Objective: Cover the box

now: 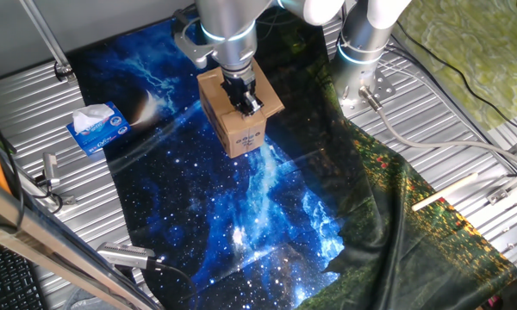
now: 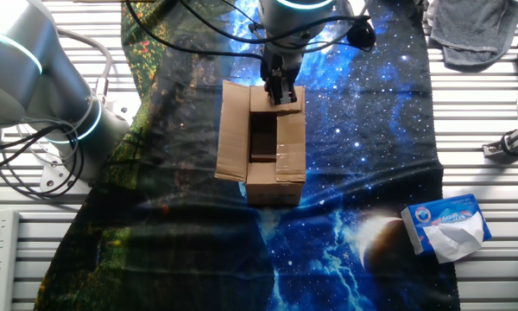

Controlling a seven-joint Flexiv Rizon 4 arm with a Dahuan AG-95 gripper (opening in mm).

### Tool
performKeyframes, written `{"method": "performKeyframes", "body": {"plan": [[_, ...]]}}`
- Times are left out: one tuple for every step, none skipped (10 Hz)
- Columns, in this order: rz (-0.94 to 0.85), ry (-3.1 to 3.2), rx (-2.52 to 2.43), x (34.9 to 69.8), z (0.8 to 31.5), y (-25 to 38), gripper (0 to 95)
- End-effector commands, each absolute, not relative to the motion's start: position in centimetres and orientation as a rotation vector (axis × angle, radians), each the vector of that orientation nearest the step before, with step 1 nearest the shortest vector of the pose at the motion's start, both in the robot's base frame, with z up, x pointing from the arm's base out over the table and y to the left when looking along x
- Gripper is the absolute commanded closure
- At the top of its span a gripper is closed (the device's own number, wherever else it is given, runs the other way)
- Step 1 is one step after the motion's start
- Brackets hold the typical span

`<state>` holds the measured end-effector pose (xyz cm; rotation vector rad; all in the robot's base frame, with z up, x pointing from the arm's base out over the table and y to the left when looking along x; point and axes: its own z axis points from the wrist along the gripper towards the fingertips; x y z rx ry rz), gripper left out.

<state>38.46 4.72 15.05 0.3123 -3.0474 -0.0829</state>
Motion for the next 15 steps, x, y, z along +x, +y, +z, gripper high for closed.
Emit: {"method": "performKeyframes", "body": {"plan": [[-0.078,-3.046,0.315,38.4,15.4,4.7,95.0],[-0.073,-3.043,0.32,38.4,15.7,4.8,95.0],[-0.068,-3.042,0.323,38.5,15.8,4.8,95.0],[-0.068,-3.042,0.326,38.5,15.9,4.8,95.0],[-0.069,-3.04,0.323,38.4,16.1,4.8,95.0],[-0.068,-3.039,0.325,38.3,16.2,4.7,95.0],[-0.068,-3.039,0.329,38.1,16.5,4.5,95.0],[-0.068,-3.037,0.333,37.8,16.7,4.3,95.0],[-0.067,-3.037,0.334,37.7,16.8,4.2,95.0],[-0.067,-3.035,0.335,37.6,17.0,4.1,95.0],[-0.066,-3.031,0.334,37.4,17.1,3.9,95.0],[-0.066,-3.029,0.339,37.0,17.4,3.6,95.0],[-0.067,-3.029,0.337,36.7,17.6,3.4,95.0],[-0.069,-3.029,0.333,36.5,17.8,3.2,95.0],[-0.07,-3.026,0.326,36.1,18.1,2.9,95.0]]}}
